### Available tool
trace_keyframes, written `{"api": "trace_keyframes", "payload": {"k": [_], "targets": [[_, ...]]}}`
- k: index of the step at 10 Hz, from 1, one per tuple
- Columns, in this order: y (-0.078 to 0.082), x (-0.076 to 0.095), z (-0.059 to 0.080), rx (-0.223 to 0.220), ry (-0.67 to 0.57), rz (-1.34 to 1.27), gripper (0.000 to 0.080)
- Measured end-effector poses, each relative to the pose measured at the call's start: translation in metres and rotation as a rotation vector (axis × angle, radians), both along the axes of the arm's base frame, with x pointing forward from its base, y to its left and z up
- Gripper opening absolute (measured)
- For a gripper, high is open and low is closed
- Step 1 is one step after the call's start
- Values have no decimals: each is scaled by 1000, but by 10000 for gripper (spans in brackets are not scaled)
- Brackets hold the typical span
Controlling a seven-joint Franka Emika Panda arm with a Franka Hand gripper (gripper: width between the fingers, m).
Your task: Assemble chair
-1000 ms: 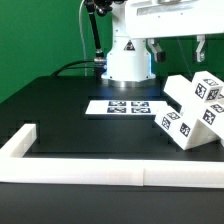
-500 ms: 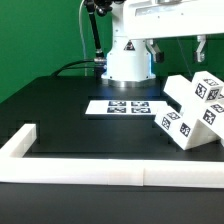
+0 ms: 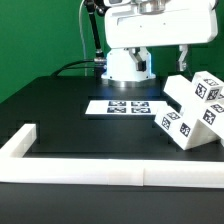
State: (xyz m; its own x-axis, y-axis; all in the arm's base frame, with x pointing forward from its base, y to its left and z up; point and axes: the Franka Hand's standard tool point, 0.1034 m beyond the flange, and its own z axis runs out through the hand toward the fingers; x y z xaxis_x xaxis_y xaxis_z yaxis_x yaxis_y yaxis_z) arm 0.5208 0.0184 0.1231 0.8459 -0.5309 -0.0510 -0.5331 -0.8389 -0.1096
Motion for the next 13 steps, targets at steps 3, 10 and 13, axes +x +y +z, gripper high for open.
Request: {"api": "trace_keyframes", "payload": {"k": [3,10,13], "targets": [[-1,-1,-4,-3,2,5,649],[-3,-2,-13,-11,1,2,649],[-6,-6,-27,-20,6,0,649]]}}
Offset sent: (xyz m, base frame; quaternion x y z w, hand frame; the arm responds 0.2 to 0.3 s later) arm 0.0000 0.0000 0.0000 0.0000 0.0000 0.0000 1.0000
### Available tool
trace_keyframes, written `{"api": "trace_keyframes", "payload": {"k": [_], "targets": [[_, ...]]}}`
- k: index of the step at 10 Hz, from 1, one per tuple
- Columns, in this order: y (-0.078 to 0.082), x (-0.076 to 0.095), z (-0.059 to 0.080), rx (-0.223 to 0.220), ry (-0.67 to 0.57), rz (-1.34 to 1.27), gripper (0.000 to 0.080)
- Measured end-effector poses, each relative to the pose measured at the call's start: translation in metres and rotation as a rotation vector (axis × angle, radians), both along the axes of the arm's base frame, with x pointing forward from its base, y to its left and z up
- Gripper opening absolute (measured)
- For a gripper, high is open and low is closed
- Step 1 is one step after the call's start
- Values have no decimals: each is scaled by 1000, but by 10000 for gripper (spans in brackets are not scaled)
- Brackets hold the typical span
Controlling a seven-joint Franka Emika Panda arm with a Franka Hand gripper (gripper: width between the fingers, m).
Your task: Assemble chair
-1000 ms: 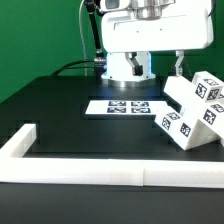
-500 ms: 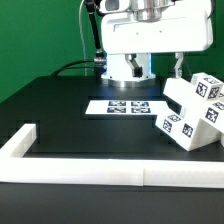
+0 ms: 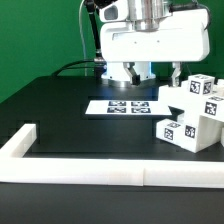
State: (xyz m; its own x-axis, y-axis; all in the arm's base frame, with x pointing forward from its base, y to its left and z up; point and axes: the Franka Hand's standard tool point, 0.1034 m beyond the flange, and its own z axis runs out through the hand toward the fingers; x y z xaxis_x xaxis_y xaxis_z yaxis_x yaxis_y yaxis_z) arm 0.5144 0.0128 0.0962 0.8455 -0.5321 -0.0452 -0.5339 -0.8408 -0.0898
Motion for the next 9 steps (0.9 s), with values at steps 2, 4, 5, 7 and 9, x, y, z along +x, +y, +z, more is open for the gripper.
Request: {"api": "trace_keyframes", "payload": {"k": [2,4,5,7,9], "targets": [[0,0,-1,-2,-2,5,649],[-1,1,-1,-2,-5,14,649],[0,1,5,2,-8,16,649],[13,0,19,7,-29,40,649],[35,-12,28,13,-35,86,649]]}}
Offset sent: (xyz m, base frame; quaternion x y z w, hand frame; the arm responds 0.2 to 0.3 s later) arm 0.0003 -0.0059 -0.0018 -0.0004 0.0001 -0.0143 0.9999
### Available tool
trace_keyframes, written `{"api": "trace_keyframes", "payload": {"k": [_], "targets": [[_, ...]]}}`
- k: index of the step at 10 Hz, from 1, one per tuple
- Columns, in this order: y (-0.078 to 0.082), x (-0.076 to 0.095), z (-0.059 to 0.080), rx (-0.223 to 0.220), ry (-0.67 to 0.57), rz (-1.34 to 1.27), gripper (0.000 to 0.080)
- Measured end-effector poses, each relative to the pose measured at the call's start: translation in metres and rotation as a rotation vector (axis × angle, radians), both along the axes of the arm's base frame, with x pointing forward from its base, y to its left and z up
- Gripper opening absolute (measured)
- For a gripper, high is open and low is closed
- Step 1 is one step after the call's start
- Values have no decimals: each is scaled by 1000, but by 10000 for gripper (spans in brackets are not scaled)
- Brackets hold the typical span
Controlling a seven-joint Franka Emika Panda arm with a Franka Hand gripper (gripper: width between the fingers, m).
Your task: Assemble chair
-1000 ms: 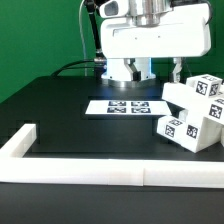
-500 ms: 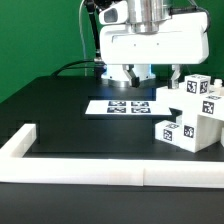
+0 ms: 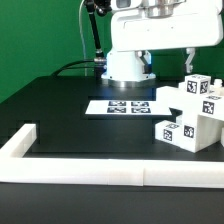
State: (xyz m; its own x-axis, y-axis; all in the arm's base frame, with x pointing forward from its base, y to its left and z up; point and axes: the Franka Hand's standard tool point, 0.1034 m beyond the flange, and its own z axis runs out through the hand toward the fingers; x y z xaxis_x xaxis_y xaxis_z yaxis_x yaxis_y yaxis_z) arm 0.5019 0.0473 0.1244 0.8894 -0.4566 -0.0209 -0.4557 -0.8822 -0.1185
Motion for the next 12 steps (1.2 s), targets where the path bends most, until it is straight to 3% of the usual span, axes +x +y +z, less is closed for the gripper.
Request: {"api": "trace_keyframes", "payload": {"k": [5,7,9,10,12], "targets": [[7,-5,1,1,-1,9,649],[32,-21,1,-4,11,42,649],[58,-46,-10,-10,23,79,649],[66,-53,-17,-16,13,104,649],[64,-51,-16,-15,14,98,649]]}}
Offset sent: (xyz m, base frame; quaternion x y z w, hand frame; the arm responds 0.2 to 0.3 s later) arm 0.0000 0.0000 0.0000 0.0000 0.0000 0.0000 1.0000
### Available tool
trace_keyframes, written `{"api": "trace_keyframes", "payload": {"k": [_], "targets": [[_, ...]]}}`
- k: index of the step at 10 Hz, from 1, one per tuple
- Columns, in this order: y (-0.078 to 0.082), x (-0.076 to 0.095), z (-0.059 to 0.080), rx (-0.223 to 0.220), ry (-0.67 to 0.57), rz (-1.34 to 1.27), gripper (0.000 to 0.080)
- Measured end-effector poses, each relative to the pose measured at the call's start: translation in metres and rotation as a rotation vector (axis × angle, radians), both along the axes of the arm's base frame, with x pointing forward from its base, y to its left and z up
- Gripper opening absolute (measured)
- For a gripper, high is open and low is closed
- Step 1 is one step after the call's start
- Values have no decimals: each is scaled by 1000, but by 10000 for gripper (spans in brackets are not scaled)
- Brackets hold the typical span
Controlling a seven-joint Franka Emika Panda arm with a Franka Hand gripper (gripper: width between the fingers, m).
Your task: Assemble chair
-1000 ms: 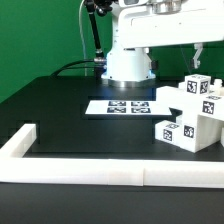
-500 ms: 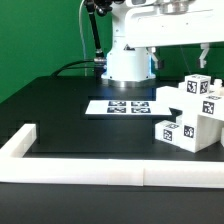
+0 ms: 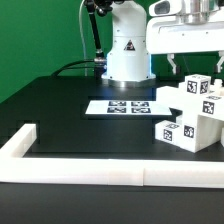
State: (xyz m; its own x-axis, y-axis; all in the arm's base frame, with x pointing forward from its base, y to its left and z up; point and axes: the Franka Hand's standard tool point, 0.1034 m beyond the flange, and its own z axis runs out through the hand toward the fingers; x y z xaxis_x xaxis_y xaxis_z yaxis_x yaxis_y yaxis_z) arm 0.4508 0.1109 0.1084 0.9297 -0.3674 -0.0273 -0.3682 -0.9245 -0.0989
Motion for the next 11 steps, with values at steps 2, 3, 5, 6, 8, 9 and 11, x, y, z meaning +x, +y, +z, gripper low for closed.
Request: {"api": "trace_keyframes", "payload": {"k": [2,3,5,6,8,9,11], "targets": [[0,-1,-1,-1,2,1,649],[2,-2,-3,-4,2,8,649],[13,-14,-13,-19,19,54,649],[13,-15,-15,-20,21,58,649],[13,-18,-20,-22,28,59,649],[12,-18,-26,-25,26,57,649],[11,-19,-33,-30,29,55,649]]}}
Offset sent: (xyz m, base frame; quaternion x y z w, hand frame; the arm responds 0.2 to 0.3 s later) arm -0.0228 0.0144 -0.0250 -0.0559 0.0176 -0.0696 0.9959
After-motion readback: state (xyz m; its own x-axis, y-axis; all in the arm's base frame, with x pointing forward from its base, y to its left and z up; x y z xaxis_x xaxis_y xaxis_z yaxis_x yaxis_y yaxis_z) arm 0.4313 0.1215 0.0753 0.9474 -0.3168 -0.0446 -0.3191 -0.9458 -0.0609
